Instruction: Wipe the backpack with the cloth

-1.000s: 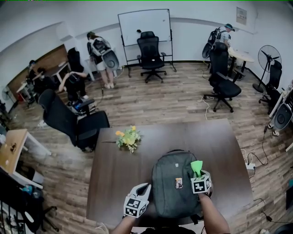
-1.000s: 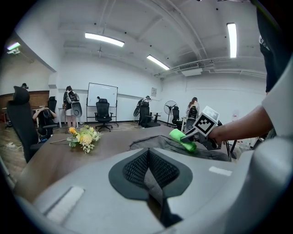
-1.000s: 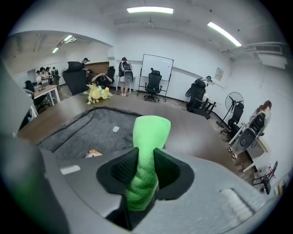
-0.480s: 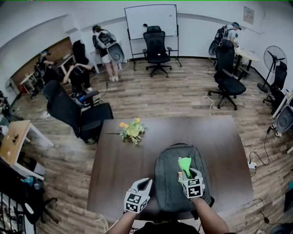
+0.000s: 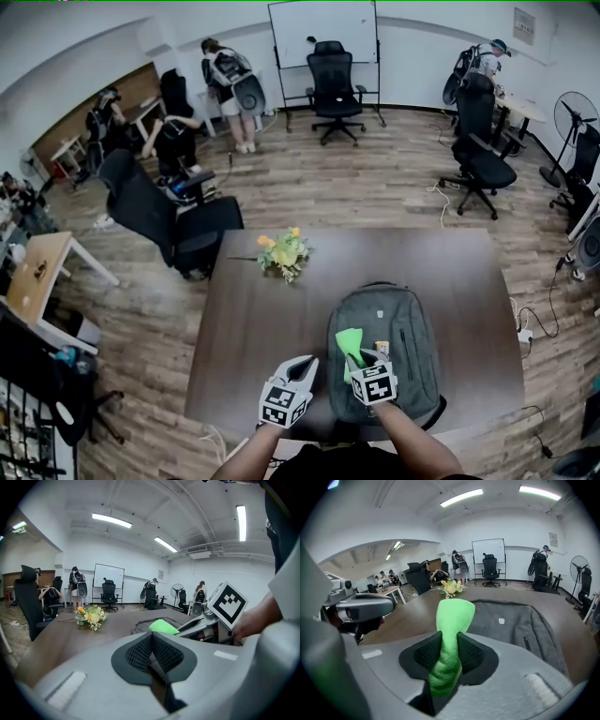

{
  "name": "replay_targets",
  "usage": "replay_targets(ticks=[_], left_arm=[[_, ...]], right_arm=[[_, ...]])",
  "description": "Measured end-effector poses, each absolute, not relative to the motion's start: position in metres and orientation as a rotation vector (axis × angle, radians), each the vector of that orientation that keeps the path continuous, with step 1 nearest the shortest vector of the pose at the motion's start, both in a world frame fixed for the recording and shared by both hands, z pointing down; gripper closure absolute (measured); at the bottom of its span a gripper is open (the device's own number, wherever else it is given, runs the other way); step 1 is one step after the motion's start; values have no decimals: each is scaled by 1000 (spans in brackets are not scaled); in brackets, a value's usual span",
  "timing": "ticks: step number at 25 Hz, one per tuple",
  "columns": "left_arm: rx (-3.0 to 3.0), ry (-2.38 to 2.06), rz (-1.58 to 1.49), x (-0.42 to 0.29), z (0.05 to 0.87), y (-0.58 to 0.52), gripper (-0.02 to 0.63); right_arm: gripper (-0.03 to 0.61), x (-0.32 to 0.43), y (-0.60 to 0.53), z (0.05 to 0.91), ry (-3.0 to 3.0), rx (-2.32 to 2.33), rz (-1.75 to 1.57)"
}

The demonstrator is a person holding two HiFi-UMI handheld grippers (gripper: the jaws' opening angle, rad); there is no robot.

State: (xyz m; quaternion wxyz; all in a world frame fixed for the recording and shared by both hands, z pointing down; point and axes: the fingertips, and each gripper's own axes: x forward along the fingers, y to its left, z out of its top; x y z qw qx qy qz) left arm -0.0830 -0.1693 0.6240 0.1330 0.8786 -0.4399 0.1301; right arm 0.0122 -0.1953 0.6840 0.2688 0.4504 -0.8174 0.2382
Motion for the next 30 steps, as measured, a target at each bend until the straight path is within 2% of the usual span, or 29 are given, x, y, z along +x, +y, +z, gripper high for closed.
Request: replay_targets(ticks=[5, 12, 30], left_arm=[[2524, -1292, 386, -96, 626, -164, 594], [2468, -1311, 355, -109, 635, -160, 594], [2503, -1232, 357, -89, 638, -160, 594]], right_arm=[[479, -15, -189, 701, -2179, 1079, 721], [479, -16, -191, 718, -2162, 1052, 716], [478, 71, -187, 735, -1926, 1137, 608]])
